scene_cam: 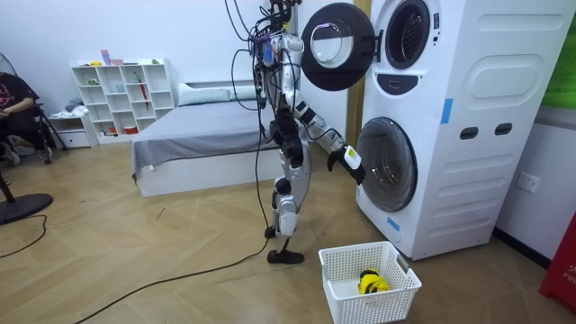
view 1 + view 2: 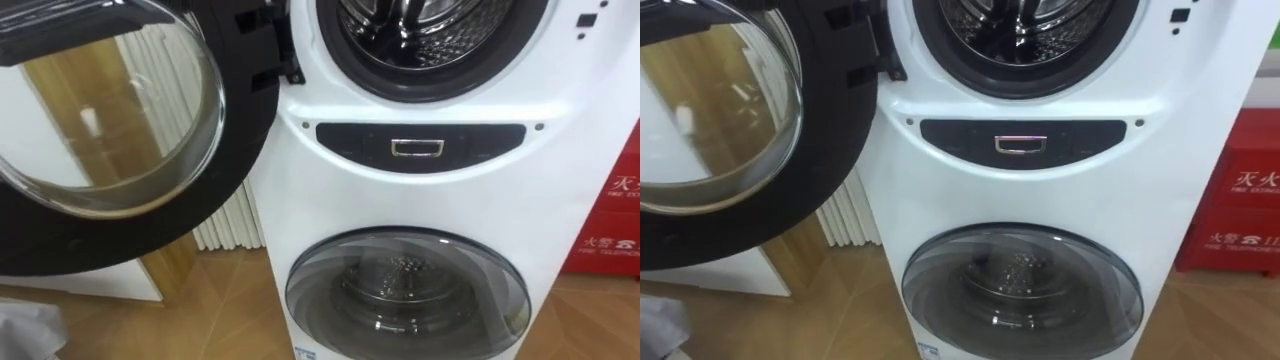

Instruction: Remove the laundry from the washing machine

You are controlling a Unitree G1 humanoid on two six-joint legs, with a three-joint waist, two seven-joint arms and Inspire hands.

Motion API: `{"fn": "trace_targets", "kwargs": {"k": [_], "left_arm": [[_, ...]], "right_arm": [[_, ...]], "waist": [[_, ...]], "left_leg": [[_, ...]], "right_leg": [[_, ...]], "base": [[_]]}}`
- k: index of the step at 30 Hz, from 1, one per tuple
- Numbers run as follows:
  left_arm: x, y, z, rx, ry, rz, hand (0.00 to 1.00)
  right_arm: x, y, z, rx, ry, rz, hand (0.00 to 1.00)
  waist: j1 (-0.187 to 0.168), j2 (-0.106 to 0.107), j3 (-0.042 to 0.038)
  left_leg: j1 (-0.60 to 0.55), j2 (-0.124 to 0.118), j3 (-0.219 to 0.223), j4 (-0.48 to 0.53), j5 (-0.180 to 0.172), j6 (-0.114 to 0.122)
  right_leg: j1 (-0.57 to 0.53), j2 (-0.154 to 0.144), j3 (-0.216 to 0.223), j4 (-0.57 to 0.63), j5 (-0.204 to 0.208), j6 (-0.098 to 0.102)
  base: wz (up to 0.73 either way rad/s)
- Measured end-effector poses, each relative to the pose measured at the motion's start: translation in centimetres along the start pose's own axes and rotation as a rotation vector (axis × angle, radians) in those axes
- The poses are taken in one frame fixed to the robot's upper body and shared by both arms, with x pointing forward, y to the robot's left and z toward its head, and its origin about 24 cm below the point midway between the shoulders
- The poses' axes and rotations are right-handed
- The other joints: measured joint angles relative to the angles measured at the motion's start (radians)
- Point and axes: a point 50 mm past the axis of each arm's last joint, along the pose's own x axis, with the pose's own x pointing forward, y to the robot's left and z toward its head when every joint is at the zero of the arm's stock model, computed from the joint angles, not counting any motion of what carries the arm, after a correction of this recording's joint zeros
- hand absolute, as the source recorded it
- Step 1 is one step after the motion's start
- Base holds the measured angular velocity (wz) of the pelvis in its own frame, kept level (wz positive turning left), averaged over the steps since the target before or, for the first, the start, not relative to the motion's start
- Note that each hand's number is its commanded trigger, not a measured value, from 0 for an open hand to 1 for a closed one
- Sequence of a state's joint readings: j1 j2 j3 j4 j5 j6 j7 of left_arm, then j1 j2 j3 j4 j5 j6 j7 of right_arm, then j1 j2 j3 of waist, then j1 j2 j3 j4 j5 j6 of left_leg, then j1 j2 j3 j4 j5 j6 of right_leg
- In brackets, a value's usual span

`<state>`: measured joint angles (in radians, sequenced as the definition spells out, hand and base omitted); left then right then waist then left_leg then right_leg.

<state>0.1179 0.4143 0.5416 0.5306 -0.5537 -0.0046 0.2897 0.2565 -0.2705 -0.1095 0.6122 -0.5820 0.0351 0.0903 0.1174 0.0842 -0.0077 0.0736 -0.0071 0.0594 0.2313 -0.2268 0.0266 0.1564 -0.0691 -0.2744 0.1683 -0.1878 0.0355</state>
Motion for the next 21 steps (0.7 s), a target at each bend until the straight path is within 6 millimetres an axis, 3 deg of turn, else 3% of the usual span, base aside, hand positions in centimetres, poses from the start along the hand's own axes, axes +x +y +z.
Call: {"fn": "trace_targets", "kwargs": {"k": [12,16,21], "left_arm": [[0.0,-2.2,3.2,0.032,-0.126,-0.193,0.0],[0.3,-3.5,4.7,0.052,-0.171,-0.242,0.0],[0.4,-5.0,6.1,0.048,-0.205,-0.316,0.0]], "right_arm": [[0.0,-0.7,-0.3,-0.003,0.009,0.023,0.0],[0.0,-0.8,-0.4,-0.004,0.011,0.02,0.0],[0.0,-0.8,-0.3,-0.01,0.011,0.021,0.0]], "waist": [[-0.006,0.001,0.0061],[-0.004,0.011,0.011],[-0.004,0.023,0.0113]], "left_leg": [[-0.016,-0.002,-0.013,0.002,0.0,0.0],[-0.023,-0.004,-0.022,0.004,0.0,0.0],[-0.027,-0.005,-0.028,0.004,0.0,0.0]], "right_leg": [[-0.015,0.0,-0.003,0.0,0.0,0.0],[-0.017,0.0,-0.003,0.0,0.0,0.0],[-0.019,0.0,0.0,0.0,0.0,0.0]], "base": [[0.01],[0.03],[-0.01]]}}
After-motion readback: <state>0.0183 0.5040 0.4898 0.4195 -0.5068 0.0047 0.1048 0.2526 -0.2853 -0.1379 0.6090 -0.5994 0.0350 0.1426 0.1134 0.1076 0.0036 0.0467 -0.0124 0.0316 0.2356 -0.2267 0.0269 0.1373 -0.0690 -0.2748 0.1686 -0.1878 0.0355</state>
